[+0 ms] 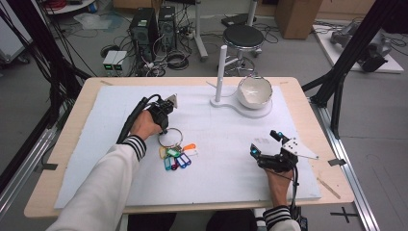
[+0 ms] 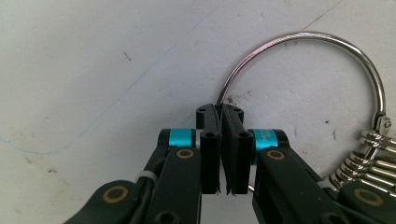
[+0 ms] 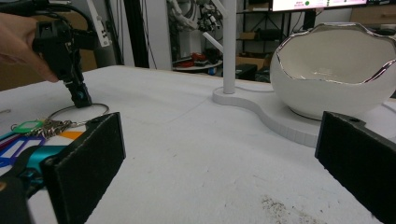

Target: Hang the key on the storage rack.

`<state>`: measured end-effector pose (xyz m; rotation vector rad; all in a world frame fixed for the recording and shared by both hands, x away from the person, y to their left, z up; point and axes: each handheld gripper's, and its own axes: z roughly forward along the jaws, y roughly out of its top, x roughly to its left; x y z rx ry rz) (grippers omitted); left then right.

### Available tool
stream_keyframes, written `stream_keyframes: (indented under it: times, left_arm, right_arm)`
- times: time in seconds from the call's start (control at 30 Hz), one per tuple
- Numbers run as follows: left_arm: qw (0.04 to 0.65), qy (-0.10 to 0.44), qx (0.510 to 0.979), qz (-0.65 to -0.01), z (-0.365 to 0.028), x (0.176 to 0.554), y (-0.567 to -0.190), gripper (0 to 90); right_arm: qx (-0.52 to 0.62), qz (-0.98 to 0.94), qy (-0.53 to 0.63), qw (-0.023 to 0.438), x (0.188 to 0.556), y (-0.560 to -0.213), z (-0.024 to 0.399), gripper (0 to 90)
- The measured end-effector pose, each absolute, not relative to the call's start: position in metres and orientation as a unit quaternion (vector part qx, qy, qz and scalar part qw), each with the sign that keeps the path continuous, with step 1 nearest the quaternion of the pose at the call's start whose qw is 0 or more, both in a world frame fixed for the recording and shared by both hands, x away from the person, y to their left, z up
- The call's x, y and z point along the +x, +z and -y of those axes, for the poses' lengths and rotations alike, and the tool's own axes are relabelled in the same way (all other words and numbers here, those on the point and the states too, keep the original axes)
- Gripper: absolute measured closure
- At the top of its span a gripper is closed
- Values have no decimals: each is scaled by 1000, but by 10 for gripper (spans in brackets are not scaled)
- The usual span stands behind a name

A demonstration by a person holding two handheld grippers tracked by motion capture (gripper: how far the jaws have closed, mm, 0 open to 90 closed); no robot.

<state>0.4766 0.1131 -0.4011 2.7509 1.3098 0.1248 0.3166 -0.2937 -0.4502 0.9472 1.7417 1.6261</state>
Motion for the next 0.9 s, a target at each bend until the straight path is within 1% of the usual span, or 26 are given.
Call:
stream_keyframes:
  times: [0.13, 0.17, 0.27, 0.47, 0.6, 0.67, 0.9]
  left_arm:
    - [65, 37, 905, -419, -118, 476, -395, 858]
    - [78, 40, 904, -418, -120, 474, -392, 858]
    - [85, 42, 907, -411, -122, 472, -387, 858]
    - [139, 37, 907, -395, -131, 464, -369, 867]
    - [148, 38, 909, -388, -133, 459, -364, 868]
    - [170, 32, 906, -386, -136, 455, -360, 868]
    - [208, 29, 912, -353, -142, 441, -345, 868]
  right_arm:
    - [355, -650, 609, 284, 317, -450, 294, 11]
    - [357, -650, 608, 285, 317, -450, 294, 11]
    - [357, -650, 608, 284, 317, -450, 294, 11]
    - [357, -650, 608, 284, 317, -450, 294, 11]
    - [357, -649, 608, 285, 317, -450, 294, 11]
    - [362, -647, 609, 282, 316, -450, 294, 11]
    - [362, -652, 603, 283, 317, -449, 293, 11]
